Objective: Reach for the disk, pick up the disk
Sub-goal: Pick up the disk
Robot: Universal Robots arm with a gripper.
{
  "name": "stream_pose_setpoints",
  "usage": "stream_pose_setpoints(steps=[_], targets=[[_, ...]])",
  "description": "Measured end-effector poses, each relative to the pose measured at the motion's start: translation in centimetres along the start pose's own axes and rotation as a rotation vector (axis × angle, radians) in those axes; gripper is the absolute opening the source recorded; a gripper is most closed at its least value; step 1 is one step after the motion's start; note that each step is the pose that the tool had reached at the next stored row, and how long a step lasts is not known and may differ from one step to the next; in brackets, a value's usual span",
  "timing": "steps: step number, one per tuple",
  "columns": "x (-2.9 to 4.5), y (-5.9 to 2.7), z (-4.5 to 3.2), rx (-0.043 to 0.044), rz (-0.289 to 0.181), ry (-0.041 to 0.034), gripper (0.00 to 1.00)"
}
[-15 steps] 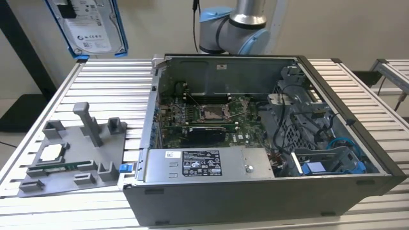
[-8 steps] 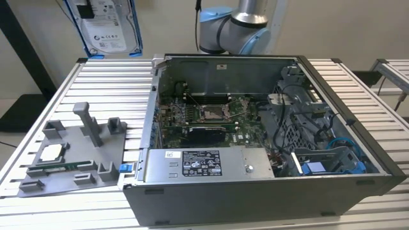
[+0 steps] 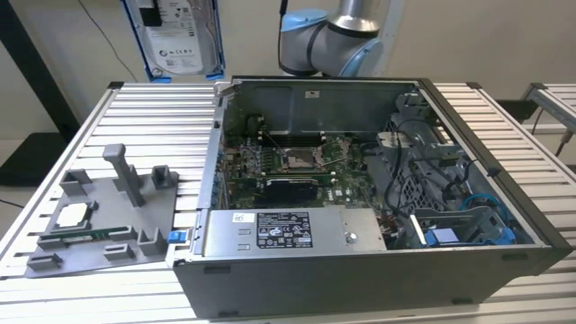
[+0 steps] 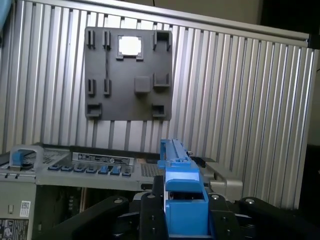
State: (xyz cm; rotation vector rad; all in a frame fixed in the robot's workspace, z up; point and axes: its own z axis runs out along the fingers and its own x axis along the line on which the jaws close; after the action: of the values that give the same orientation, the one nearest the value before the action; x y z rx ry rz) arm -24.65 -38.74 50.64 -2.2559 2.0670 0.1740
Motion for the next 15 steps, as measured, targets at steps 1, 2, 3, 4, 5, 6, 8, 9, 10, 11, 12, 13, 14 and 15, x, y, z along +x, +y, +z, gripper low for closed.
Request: stream_pose_setpoints(steps=[1,2,3,4,5,6,8,9,10,11,12,13,14,15], targets=[[0.03,-0.34,-0.01,0.0000,0.000,0.0000,0.00],[0.06,-0.76,-0.02,0.0000,0.000,0.0000,0.00],[0.09,-1.11,-0.03,0.0000,0.000,0.0000,0.00],[0.13,-1.48,-0.04,0.0000,0.000,0.0000,0.00],[0.16,-1.84,-0.05,0.0000,0.000,-0.0001,0.00],[0.19,-2.19,-0.06,0.0000,0.000,0.0000,0.00],[0.25,-2.89,-0.08,0.0000,0.000,0.0000,0.00],[0.27,-3.21,-0.09,0.0000,0.000,0.0000,0.00],[0.30,-3.54,-0.10,-0.0001,0.000,0.0000,0.00],[0.33,-3.85,-0.11,0.0000,0.000,0.0000,0.00],[0.36,-4.15,-0.12,0.0000,0.000,0.0000,0.00],[0.38,-4.47,-0.13,0.0000,0.000,0.0000,0.00],[0.41,-4.79,-0.14,0.0000,0.000,0.0001,0.00],[0.44,-5.13,-0.14,0.0000,0.000,0.0000,0.00]])
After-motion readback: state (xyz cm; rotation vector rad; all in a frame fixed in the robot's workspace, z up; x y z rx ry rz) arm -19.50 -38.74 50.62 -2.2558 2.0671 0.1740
